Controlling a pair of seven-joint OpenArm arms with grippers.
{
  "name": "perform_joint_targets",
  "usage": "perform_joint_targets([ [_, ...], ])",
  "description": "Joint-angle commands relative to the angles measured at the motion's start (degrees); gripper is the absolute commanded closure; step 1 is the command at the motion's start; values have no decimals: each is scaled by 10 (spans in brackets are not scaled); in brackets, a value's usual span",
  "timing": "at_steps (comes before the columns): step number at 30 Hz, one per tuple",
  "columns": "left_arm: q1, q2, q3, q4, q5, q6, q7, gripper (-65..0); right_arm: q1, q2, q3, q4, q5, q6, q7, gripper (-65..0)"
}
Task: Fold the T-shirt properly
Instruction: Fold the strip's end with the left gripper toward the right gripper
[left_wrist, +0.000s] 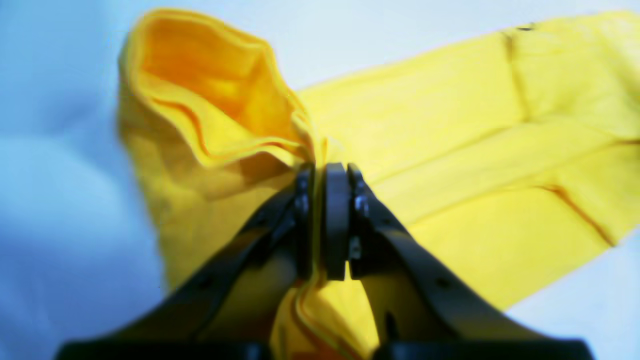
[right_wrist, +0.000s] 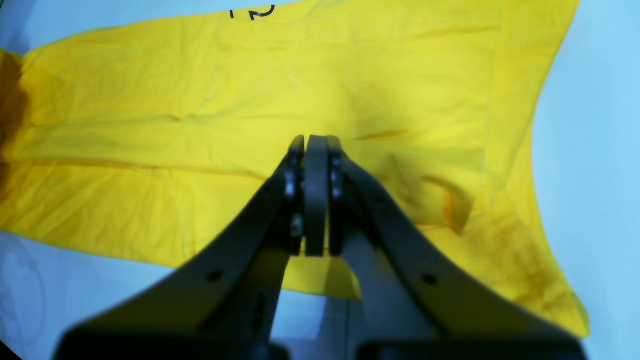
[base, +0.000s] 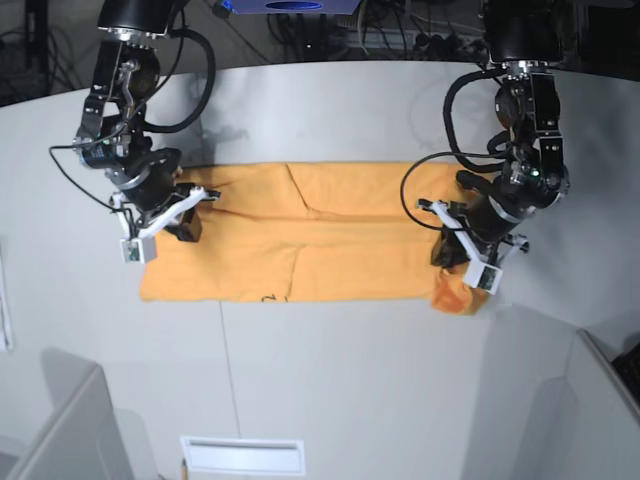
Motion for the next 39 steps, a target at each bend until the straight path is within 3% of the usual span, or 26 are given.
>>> perform_joint_targets([
  [1,-11,0,6,8,-9,1,-13,0,6,4,2,8,7,1,12,0],
  [6,-24,15,78,7,-12,53,-13,0,6,4,2,8,7,1,12,0],
  [13,-47,51,147,-44,-10,71,-15,0,5,4,2,8,7,1,12,0],
  [21,-68,68,200,-61,-10,73,-16,0,1,4,2,8,7,1,12,0],
  [39,-91,84,202,-100,-9,73,-17,0,0,4,2,8,8,1,12,0],
])
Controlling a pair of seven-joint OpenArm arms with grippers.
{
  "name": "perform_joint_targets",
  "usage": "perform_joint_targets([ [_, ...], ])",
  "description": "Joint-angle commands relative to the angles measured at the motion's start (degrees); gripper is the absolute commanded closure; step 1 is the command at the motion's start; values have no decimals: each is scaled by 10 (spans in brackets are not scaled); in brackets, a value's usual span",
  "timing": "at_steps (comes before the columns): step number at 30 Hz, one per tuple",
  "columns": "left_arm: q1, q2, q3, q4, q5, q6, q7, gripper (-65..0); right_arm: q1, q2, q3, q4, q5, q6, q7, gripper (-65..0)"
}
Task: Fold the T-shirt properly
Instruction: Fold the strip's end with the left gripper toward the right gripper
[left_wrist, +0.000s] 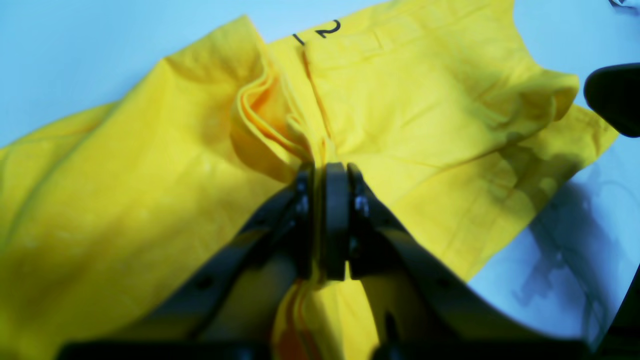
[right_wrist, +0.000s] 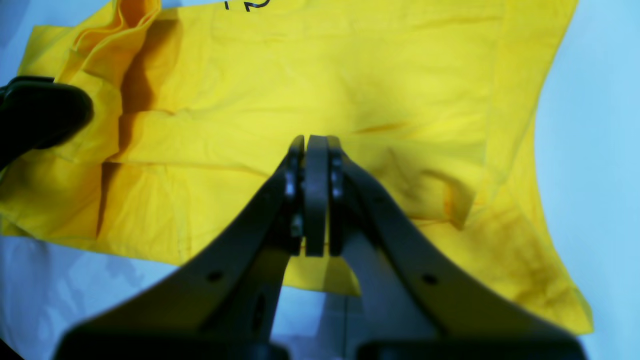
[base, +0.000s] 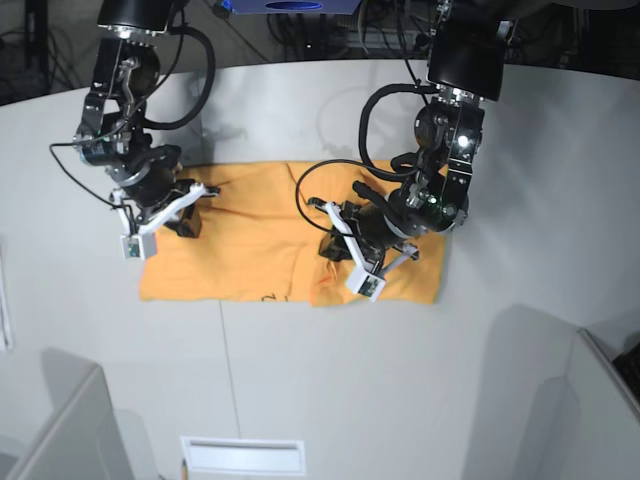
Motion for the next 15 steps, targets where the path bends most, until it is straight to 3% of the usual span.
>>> perform_joint_targets([
  [1,-11,3,0,9,-9,-2,-13,0,6,3,2,9,8,1,12,0],
  [15,-7,3,1,9,-12,-2,-11,0,8,3,2,9,9,1,12,0],
])
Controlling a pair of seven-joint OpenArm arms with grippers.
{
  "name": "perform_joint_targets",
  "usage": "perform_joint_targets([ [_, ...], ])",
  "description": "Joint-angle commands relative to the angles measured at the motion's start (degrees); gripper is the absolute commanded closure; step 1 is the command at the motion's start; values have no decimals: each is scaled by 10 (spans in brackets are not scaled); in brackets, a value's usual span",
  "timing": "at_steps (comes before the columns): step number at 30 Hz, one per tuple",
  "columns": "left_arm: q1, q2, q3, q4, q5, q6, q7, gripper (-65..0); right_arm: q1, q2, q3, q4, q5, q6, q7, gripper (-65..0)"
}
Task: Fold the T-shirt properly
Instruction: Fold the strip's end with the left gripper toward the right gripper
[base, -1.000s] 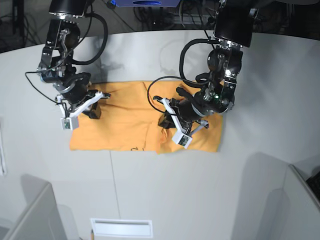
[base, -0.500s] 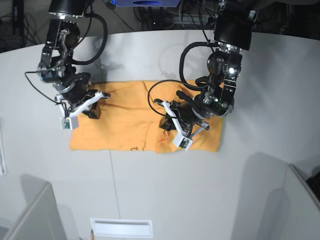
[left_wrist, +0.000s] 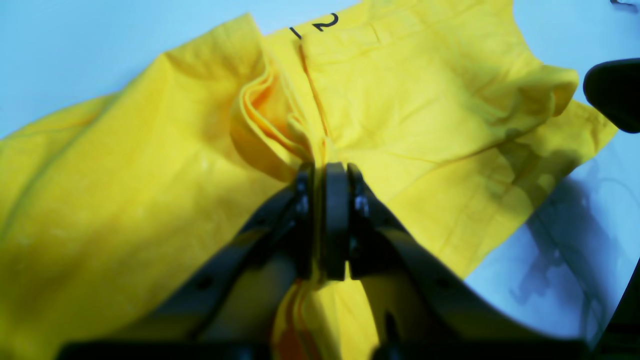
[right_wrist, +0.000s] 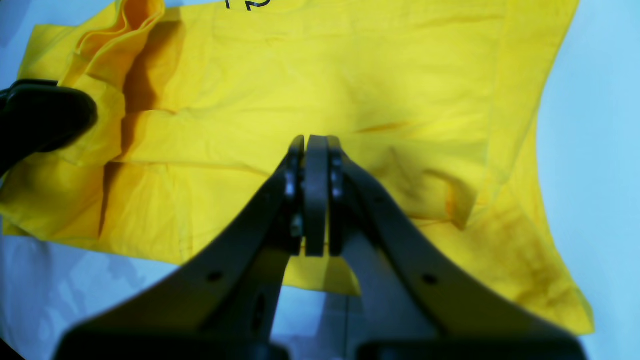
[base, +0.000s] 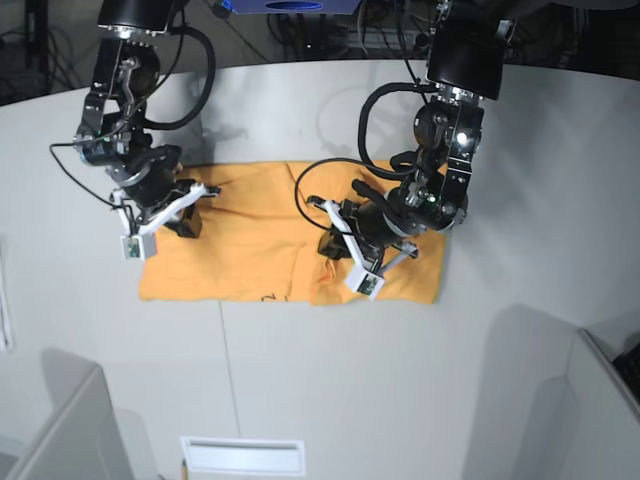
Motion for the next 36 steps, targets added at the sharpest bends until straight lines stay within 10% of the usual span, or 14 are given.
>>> perform_joint_targets([
  [1,-10,2,0,9,-12,-2,-11,0,8,3,2,9,9,1,12,0],
  [5,-10,3,0,9,-12,-2,-11,-36,6,3,2,10,10,1,12,0],
  [11,-16,33,11,-16,-9,-4,-11,-471,8,1,2,10,10,1,12,0],
  [16,-36,38,86,-40,-14,-4,-12,-622,9,0,2,10,10,1,12,0],
  [22,7,16,14,60,-14,-3,-11,-490,9,3,2,10,10,1,12,0],
  [28,44,10,-168,111,-9,-3,-11,-21,10,2,2,10,10,1,12,0],
  [36,31,-6,-225,-24,-9,-3,-15,0,36,0,36,-6,10,1,9,0],
])
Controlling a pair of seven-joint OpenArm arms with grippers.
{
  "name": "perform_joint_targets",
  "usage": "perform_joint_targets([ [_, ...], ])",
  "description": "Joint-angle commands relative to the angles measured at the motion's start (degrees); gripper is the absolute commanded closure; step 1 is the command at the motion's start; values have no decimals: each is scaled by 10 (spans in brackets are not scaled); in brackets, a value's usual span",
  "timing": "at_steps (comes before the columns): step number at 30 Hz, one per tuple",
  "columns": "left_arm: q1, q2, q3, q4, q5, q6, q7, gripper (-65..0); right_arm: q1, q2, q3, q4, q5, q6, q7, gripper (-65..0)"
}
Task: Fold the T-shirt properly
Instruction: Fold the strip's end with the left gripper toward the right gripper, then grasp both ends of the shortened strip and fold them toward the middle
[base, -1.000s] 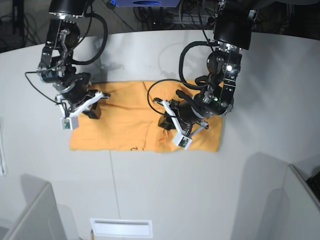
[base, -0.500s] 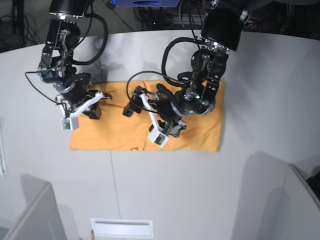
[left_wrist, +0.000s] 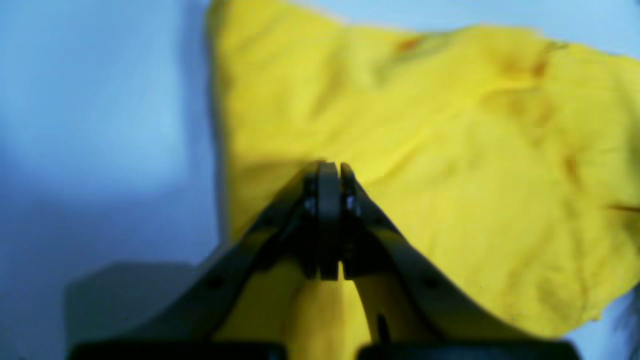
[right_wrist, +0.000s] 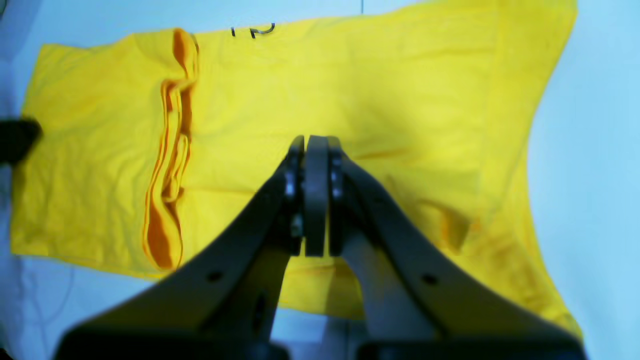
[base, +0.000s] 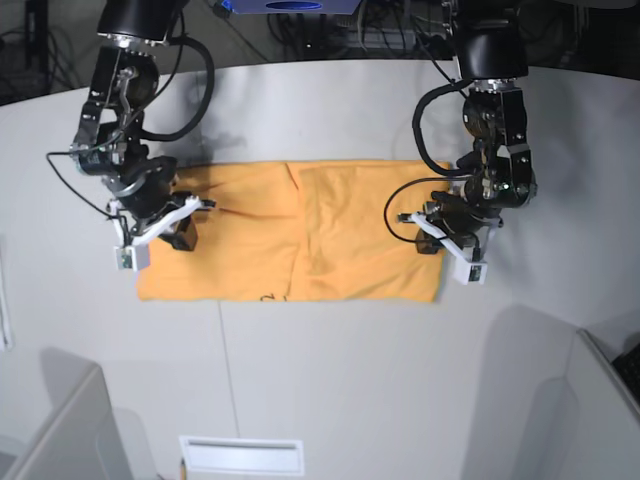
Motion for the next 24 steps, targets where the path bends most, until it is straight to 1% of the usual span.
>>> perform_joint_targets([
  [1,-11,1,2,-1,-13,-7,-25,0,18,6,27,3,2,-1,1,0],
  [4,11,-14,10,-20,-13,-7,-82,0,67,6,87,-24,3,-1,-83,0],
  [8,30,-16,4,2,-18,-8,-93,0,133,9,183,-69,4,1,-180,0],
  [9,34,-16,2,14,-18,-8,-94,0,149,11,204,-83,4,2,-201,-98],
  [10,35,-17,1,28,-18,-8,-94,0,164,12,220,-98,4,3,-221,-215],
  [11,39,-21,-3,43,-18,-9,-94,0,176,20,231,-109,4,6,-238,-314],
  [12,45,-28,-13,63,-19,-10,-94,0,185,31,234,-123,8,21,-251,-401],
  [13,51,-29,-23,82,-19,-10,-94,0,189,41,235,-141,17,45,-261,-444],
  [14,58,-32,-35,100,-19,-10,-94,0,195,52,236,-161,32,71,-267,-452],
  [15,63,-33,-47,115,-19,-10,-94,0,200,62,236,-180,46,89,-269,-452],
  [16,70,-33,-64,127,-19,-10,-94,0,206,71,236,-204,56,96,-269,-452],
  [19,93,-47,-119,150,-19,-10,-94,0,229,99,237,-296,86,97,-266,-452],
  [22,122,-58,-165,149,-19,-10,-94,0,243,123,237,-384,135,98,-264,-452],
  [24,140,-67,-186,146,-19,-11,-94,0,247,131,232,-420,157,97,-243,-452],
])
